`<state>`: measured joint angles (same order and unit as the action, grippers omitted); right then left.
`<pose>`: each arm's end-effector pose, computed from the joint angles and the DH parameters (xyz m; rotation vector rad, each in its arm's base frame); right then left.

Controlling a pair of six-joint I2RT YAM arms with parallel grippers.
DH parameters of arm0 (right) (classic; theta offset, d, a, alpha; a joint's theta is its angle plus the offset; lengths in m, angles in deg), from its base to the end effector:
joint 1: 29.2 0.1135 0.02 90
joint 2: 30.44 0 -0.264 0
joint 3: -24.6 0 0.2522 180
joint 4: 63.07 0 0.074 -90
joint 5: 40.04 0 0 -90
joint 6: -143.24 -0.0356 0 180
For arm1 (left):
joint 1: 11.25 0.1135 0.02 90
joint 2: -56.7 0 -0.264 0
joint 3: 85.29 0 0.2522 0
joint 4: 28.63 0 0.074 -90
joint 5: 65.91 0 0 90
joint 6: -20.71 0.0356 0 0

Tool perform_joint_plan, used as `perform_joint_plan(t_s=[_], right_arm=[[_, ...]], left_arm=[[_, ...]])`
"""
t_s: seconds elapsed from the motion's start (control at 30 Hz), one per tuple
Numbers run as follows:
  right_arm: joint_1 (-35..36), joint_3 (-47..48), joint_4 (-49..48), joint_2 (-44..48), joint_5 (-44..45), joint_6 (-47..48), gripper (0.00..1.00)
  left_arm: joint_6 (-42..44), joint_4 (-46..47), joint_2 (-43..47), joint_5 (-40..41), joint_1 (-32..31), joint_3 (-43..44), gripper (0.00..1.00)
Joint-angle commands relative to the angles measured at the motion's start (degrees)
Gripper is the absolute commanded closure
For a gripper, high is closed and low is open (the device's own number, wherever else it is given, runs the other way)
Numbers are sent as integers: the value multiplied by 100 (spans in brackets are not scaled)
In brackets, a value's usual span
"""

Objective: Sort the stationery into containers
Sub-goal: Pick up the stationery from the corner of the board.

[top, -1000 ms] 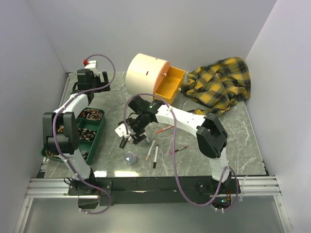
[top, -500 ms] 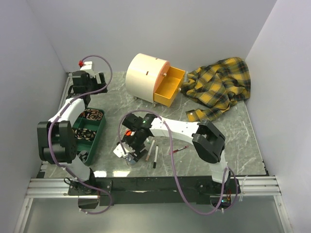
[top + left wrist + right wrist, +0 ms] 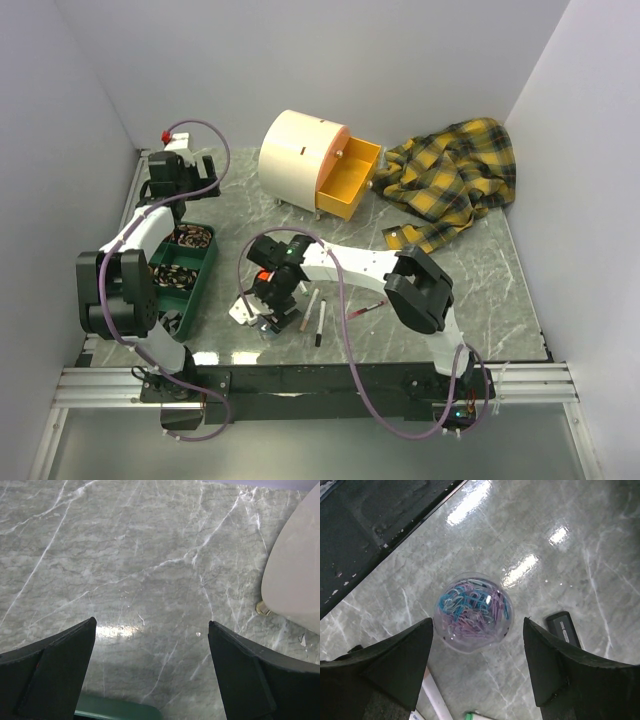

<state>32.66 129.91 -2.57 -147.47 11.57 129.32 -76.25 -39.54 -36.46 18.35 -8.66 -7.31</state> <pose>0.1777 0.3791 0.2004 -2.5057 0.8099 0.8575 0.3760 0.0134 0.2629 -0.1055 2.0242 -0.1497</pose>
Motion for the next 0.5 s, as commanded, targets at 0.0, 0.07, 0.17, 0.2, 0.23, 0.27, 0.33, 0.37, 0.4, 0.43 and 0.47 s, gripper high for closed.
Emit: perform_joint_plan(t_s=[0.0,0.07,0.17,0.2,0.23,0.27,0.33,0.37,0.4,0.43,0.47], right_arm=[[36,320,212,-170,-107,13,21],[36,381,230,-232,-133,4,21],[36,469,274,-302,-195,4,25],[45,487,292,-311,-195,13,25],[45,504,300,-329,-212,22,26],[45,513,301,-338,-221,30,26],[45,557,344,-364,-239,48,27],[45,566,353,-373,-248,57,28],[45,575,362,-382,-256,65,28],[54,583,371,-390,-274,74,28],[54,584,380,-390,-283,74,27]], left_arm=[[-33,225,229,-68,22,-33,1],[-16,225,211,-50,22,-24,1],[-16,225,185,-59,40,-33,0],[-24,225,185,-68,49,-33,1],[-33,216,176,-77,49,-33,1],[-33,216,167,-94,49,-33,1],[-33,225,150,-103,40,-42,1],[-25,216,150,-103,49,-42,1],[-25,224,141,-103,49,-51,1],[-25,225,149,-103,49,-51,1],[-25,225,150,-103,57,-51,1]])
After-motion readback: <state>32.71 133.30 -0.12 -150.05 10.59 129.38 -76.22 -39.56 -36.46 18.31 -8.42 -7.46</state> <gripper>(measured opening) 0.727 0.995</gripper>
